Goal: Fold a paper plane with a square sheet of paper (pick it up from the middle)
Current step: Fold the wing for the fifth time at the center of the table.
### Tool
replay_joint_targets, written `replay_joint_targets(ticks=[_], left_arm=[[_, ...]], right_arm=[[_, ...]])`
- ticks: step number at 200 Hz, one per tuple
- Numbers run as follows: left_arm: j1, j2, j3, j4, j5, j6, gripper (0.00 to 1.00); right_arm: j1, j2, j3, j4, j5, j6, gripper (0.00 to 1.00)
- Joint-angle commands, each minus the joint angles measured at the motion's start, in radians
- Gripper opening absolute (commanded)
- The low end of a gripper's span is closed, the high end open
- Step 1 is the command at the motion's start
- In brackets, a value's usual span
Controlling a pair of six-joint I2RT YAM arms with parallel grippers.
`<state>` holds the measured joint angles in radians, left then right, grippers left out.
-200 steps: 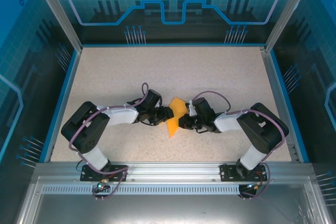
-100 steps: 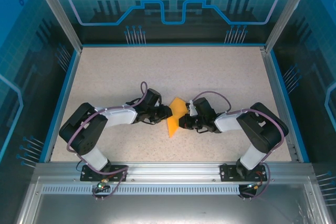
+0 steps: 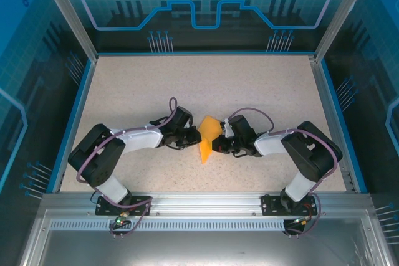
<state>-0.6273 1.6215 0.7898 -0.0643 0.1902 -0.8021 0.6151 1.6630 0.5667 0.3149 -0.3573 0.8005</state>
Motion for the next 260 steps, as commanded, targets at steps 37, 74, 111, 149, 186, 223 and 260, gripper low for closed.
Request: replay_joint_targets(ticks=[37, 74, 111, 149, 186, 223, 260], left_arm=[[-0.031, 0.024, 0.096, -0.153, -0.098, 0.113, 0.09], [-0.037, 0.045, 0.124, -0.212, -0.155, 0.130, 0.09], [-0.055, 0.065, 0.162, -0.255, -0.215, 0.140, 0.10], [-0.082, 0.083, 0.208, -0.278, -0.236, 0.169, 0.12], [-0.107, 0.087, 0.227, -0.296, -0.236, 0.191, 0.14], [-0.121, 0.095, 0.235, -0.298, -0.227, 0.200, 0.15], [-0.125, 0.104, 0.245, -0.270, -0.179, 0.193, 0.17]], right_arm=[[-0.017, 0.024, -0.003, -0.119, 0.045, -0.014, 0.00], [-0.017, 0.018, -0.001, -0.129, 0.045, -0.018, 0.00], [-0.017, 0.019, 0.001, -0.129, 0.043, -0.018, 0.00], [-0.017, 0.023, 0.005, -0.134, 0.043, -0.020, 0.00], [-0.017, 0.037, 0.007, -0.118, 0.035, -0.012, 0.00], [-0.017, 0.046, 0.010, -0.109, 0.033, -0.009, 0.00], [-0.017, 0.052, 0.011, -0.104, 0.031, -0.009, 0.00]])
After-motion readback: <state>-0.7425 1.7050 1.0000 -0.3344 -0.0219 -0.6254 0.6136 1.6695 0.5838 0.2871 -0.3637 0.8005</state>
